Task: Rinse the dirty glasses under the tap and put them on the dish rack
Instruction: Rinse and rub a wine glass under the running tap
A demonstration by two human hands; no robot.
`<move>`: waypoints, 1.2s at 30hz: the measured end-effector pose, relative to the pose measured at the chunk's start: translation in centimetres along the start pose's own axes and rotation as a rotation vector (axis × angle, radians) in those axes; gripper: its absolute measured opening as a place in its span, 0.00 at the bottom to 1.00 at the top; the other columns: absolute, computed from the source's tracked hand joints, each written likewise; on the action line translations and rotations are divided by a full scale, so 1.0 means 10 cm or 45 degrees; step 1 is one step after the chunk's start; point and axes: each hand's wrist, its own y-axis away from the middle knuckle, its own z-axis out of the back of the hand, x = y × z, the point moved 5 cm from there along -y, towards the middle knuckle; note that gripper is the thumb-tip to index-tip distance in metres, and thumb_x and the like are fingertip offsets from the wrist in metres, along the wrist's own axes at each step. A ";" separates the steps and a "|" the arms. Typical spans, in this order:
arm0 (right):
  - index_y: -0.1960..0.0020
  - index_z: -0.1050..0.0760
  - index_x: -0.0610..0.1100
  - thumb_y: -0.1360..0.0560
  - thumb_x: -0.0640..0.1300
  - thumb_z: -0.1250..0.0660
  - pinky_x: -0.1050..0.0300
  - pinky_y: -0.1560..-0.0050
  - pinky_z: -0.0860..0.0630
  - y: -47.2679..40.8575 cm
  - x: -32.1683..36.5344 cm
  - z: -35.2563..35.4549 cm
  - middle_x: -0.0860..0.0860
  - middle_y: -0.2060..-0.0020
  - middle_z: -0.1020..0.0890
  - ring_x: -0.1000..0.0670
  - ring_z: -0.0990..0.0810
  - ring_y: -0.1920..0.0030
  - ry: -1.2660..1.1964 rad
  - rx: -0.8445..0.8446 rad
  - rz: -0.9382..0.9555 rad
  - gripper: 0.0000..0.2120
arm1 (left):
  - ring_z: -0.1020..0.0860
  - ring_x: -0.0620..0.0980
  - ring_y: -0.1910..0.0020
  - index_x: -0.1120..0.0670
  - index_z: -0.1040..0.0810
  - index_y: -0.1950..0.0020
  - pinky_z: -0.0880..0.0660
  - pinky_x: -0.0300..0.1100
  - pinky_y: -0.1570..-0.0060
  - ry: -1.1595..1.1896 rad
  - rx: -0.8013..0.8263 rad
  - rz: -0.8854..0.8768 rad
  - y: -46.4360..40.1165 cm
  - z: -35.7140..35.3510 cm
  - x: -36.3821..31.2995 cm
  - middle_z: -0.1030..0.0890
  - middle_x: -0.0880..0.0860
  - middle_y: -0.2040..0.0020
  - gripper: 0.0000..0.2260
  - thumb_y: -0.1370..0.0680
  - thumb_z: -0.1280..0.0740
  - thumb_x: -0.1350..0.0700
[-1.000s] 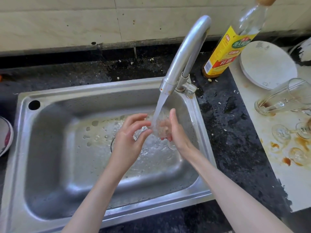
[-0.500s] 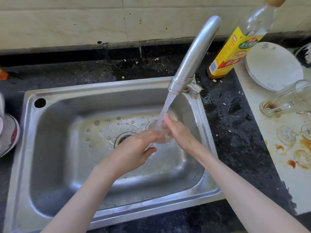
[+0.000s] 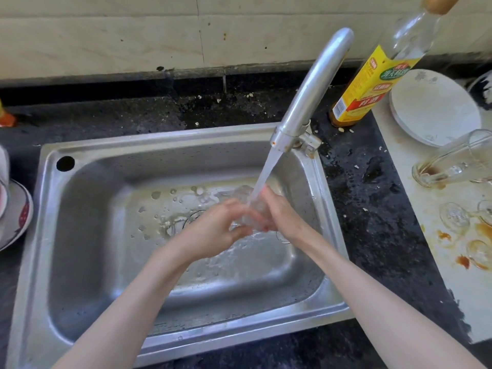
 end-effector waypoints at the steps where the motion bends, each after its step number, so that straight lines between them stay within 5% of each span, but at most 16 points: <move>1: 0.76 0.24 0.57 0.18 0.55 0.57 0.64 0.70 0.36 0.00 0.00 -0.01 0.57 0.80 0.27 0.61 0.31 0.77 -0.002 0.033 -0.026 0.34 | 0.24 0.32 0.54 0.47 0.18 0.53 0.32 0.26 0.51 -0.059 0.080 -0.013 -0.01 -0.01 0.00 0.19 0.41 0.54 0.11 0.28 0.29 0.63; 3: 0.79 0.25 0.54 0.19 0.57 0.61 0.67 0.74 0.37 0.01 -0.02 -0.04 0.56 0.83 0.29 0.60 0.33 0.80 -0.049 0.095 -0.072 0.38 | 0.25 0.28 0.59 0.48 0.16 0.57 0.34 0.23 0.56 -0.066 0.053 0.067 -0.03 0.01 0.05 0.19 0.38 0.60 0.09 0.29 0.28 0.62; 6: 0.58 0.23 0.53 0.23 0.64 0.54 0.70 0.66 0.34 0.05 -0.16 -0.06 0.59 0.69 0.24 0.63 0.29 0.72 -0.101 0.044 -0.082 0.25 | 0.25 0.32 0.64 0.46 0.26 0.67 0.32 0.29 0.61 -0.027 -0.162 0.195 -0.06 0.02 0.12 0.22 0.40 0.66 0.13 0.31 0.26 0.62; 9: 0.44 0.26 0.46 0.25 0.66 0.49 0.67 0.55 0.30 0.08 -0.19 -0.06 0.57 0.55 0.22 0.67 0.23 0.59 -0.166 -0.043 -0.003 0.27 | 0.25 0.34 0.62 0.48 0.25 0.65 0.32 0.32 0.60 -0.010 -0.190 0.134 -0.04 -0.05 0.04 0.22 0.42 0.64 0.11 0.30 0.27 0.60; 11: 0.47 0.22 0.44 0.23 0.66 0.51 0.57 0.48 0.27 0.08 -0.21 -0.07 0.46 0.52 0.18 0.53 0.20 0.50 -0.265 -0.004 0.022 0.30 | 0.24 0.37 0.55 0.43 0.19 0.56 0.30 0.36 0.53 -0.141 -0.002 -0.020 -0.05 -0.15 -0.05 0.20 0.41 0.54 0.08 0.28 0.28 0.57; 14: 0.56 0.20 0.42 0.31 0.72 0.52 0.54 0.62 0.33 0.08 -0.21 -0.07 0.29 0.61 0.25 0.41 0.28 0.61 -0.291 0.062 -0.063 0.38 | 0.22 0.47 0.52 0.42 0.18 0.53 0.28 0.41 0.51 -0.396 0.151 -0.001 -0.07 -0.18 -0.06 0.18 0.44 0.52 0.06 0.27 0.29 0.53; 17: 0.52 0.23 0.38 0.32 0.74 0.50 0.57 0.64 0.37 0.10 -0.26 -0.06 0.39 0.65 0.26 0.48 0.30 0.66 -0.272 0.049 -0.062 0.39 | 0.25 0.38 0.63 0.45 0.24 0.66 0.30 0.39 0.60 -0.232 -0.130 0.095 -0.07 -0.10 -0.08 0.22 0.41 0.66 0.09 0.31 0.26 0.54; 19: 0.45 0.26 0.42 0.29 0.67 0.45 0.62 0.65 0.34 0.12 -0.28 -0.03 0.48 0.63 0.25 0.55 0.29 0.67 -0.271 -0.001 -0.008 0.30 | 0.27 0.37 0.66 0.44 0.31 0.68 0.31 0.37 0.63 -0.072 -0.286 0.088 -0.06 -0.08 -0.05 0.27 0.41 0.70 0.16 0.33 0.24 0.55; 21: 0.46 0.27 0.44 0.28 0.63 0.42 0.62 0.68 0.35 0.13 -0.28 -0.01 0.50 0.64 0.25 0.53 0.30 0.69 -0.359 0.003 -0.008 0.24 | 0.28 0.39 0.62 0.45 0.27 0.62 0.29 0.36 0.56 -0.098 -0.161 0.020 -0.07 -0.12 -0.08 0.26 0.40 0.64 0.11 0.30 0.26 0.57; 25: 0.54 0.23 0.40 0.25 0.69 0.52 0.59 0.75 0.48 0.14 -0.26 -0.05 0.47 0.76 0.27 0.49 0.40 0.78 -0.341 0.223 -0.093 0.34 | 0.26 0.30 0.58 0.48 0.17 0.51 0.34 0.23 0.51 -0.210 0.261 -0.008 -0.07 -0.19 0.00 0.20 0.37 0.58 0.11 0.27 0.30 0.63; 27: 0.51 0.25 0.39 0.23 0.67 0.55 0.61 0.76 0.47 0.17 -0.26 -0.07 0.50 0.76 0.28 0.54 0.39 0.79 -0.321 0.269 -0.118 0.34 | 0.26 0.27 0.62 0.51 0.16 0.56 0.35 0.20 0.56 -0.166 0.158 0.042 -0.08 -0.15 0.02 0.18 0.40 0.63 0.09 0.30 0.28 0.65; 32: 0.38 0.30 0.44 0.28 0.59 0.39 0.68 0.67 0.33 0.21 -0.25 0.02 0.55 0.61 0.24 0.60 0.28 0.70 -0.129 0.067 -0.064 0.25 | 0.26 0.31 0.65 0.47 0.30 0.65 0.33 0.24 0.62 0.008 -0.174 0.161 -0.05 -0.09 0.05 0.24 0.42 0.67 0.16 0.32 0.25 0.63; 36: 0.58 0.23 0.37 0.22 0.61 0.55 0.63 0.76 0.45 0.18 -0.23 0.00 0.54 0.80 0.29 0.56 0.39 0.80 -0.205 0.129 -0.132 0.33 | 0.20 0.36 0.58 0.49 0.20 0.57 0.28 0.29 0.53 0.194 0.113 0.086 -0.03 -0.15 -0.05 0.17 0.45 0.59 0.08 0.28 0.28 0.62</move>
